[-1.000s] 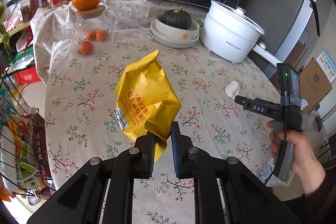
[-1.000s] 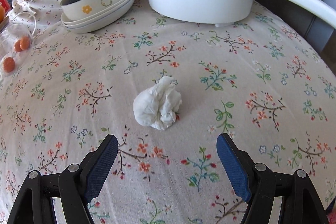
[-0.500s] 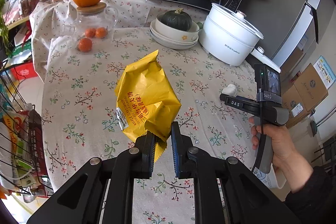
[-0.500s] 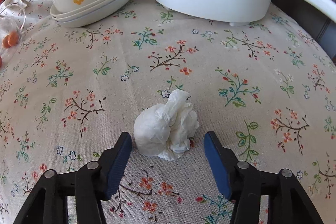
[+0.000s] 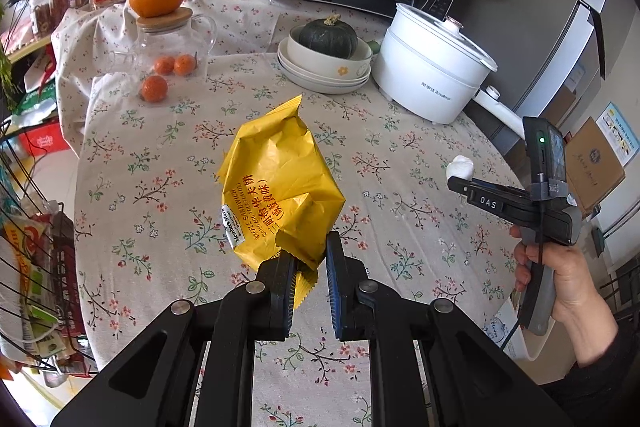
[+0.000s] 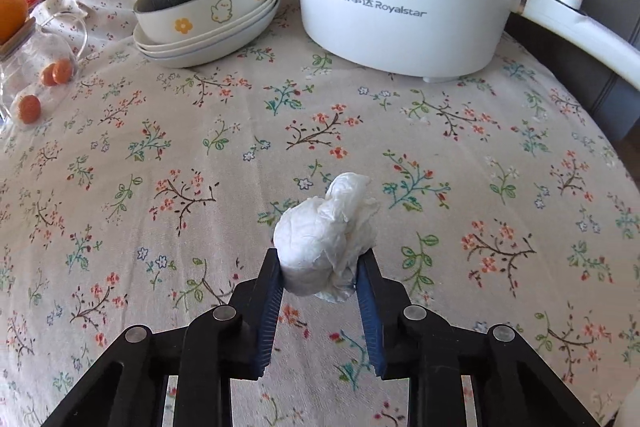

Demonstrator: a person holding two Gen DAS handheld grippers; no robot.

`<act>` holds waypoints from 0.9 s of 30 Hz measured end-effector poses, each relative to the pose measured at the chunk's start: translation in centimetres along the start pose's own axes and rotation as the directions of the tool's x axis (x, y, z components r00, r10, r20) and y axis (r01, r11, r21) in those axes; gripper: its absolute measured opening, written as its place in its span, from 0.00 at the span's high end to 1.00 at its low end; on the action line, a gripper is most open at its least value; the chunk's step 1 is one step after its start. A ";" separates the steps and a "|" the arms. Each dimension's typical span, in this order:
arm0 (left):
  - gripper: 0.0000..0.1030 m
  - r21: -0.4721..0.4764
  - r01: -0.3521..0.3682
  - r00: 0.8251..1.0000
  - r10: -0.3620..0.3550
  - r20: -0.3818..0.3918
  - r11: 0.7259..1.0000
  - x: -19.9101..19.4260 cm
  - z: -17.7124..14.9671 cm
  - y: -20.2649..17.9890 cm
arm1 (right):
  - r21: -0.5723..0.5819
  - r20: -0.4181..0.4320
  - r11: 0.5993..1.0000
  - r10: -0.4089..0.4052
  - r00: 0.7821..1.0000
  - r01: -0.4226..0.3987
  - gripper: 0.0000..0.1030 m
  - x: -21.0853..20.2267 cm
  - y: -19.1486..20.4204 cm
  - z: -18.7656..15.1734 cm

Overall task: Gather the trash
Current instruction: 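Carry the tissue and yellow wrapper over the white bin with both tools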

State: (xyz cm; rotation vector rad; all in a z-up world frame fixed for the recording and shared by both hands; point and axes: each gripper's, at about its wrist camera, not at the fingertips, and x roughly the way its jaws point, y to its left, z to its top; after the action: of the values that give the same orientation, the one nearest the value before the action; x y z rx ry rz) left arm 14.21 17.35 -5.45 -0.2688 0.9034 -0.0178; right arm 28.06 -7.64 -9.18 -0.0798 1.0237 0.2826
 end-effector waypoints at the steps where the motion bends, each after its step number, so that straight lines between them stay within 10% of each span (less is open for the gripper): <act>1: 0.86 -0.001 0.004 1.000 -0.004 -0.001 1.000 0.0 0.0 -0.2 | -0.004 0.001 1.000 0.001 1.000 -0.001 0.69 -0.6 -0.3 -0.2; 27: 0.86 0.148 0.163 0.985 -0.153 -0.075 0.975 0.9 -2.9 -12.5 | 0.103 -0.001 0.995 0.011 1.000 -0.011 0.69 -14.0 -11.6 -9.7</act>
State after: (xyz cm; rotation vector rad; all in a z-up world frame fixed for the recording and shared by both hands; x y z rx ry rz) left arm 13.68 4.48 -4.86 -0.1968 0.9362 -0.2439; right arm 16.34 -23.46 -3.05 0.0187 1.0386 0.2390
